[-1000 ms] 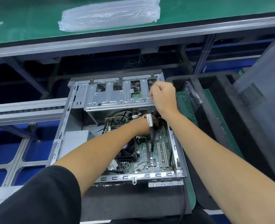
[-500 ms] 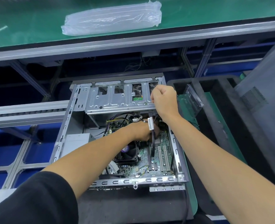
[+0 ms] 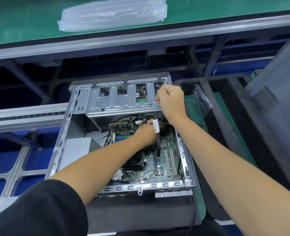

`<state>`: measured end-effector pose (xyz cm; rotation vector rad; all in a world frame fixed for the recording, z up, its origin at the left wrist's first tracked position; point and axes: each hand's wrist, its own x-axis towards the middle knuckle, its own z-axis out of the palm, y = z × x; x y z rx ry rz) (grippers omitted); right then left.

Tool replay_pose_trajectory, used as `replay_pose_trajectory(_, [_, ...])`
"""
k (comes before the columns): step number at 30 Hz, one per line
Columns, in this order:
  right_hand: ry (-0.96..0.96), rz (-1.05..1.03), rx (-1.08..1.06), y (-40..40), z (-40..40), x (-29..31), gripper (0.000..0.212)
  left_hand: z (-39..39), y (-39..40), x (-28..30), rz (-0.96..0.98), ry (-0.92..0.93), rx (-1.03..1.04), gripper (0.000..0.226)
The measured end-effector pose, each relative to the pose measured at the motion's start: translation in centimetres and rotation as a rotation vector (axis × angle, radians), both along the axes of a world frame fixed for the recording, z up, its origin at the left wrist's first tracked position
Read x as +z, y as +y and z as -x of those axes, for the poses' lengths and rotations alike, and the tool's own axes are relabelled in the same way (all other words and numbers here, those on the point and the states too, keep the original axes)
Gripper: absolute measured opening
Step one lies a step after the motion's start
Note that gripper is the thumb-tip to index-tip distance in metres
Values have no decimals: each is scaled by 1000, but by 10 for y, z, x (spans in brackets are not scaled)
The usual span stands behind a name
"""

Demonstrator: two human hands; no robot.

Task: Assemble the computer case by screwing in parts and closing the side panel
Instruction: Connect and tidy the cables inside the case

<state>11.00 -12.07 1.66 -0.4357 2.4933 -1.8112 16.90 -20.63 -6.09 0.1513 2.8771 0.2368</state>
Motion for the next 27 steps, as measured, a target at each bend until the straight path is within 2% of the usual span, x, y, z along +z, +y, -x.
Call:
replay_pose_trajectory(4, [9,0,-1,0,0,0,24,0,6,0,97,-63,0,14])
replay_pose_trajectory(8, [8,0,3,0,0,-1,25,3,8,-3,95,-51,0,38])
replay_pose_trajectory(14, [10,8,6,1,0,0,24,0,10,-12,113,-112,55,9])
replay_pose_trajectory(19, [18,2,5,2,0,0,25,3,6,2,125,-72,-70,27])
replay_pose_trajectory(23, [8,5,10,1,0,0,25,6,0,8,124,-148,-146,26])
replay_pose_trajectory(27, [8,-2,10,1,0,0,24,7,-7,11,148,-125,-231,23])
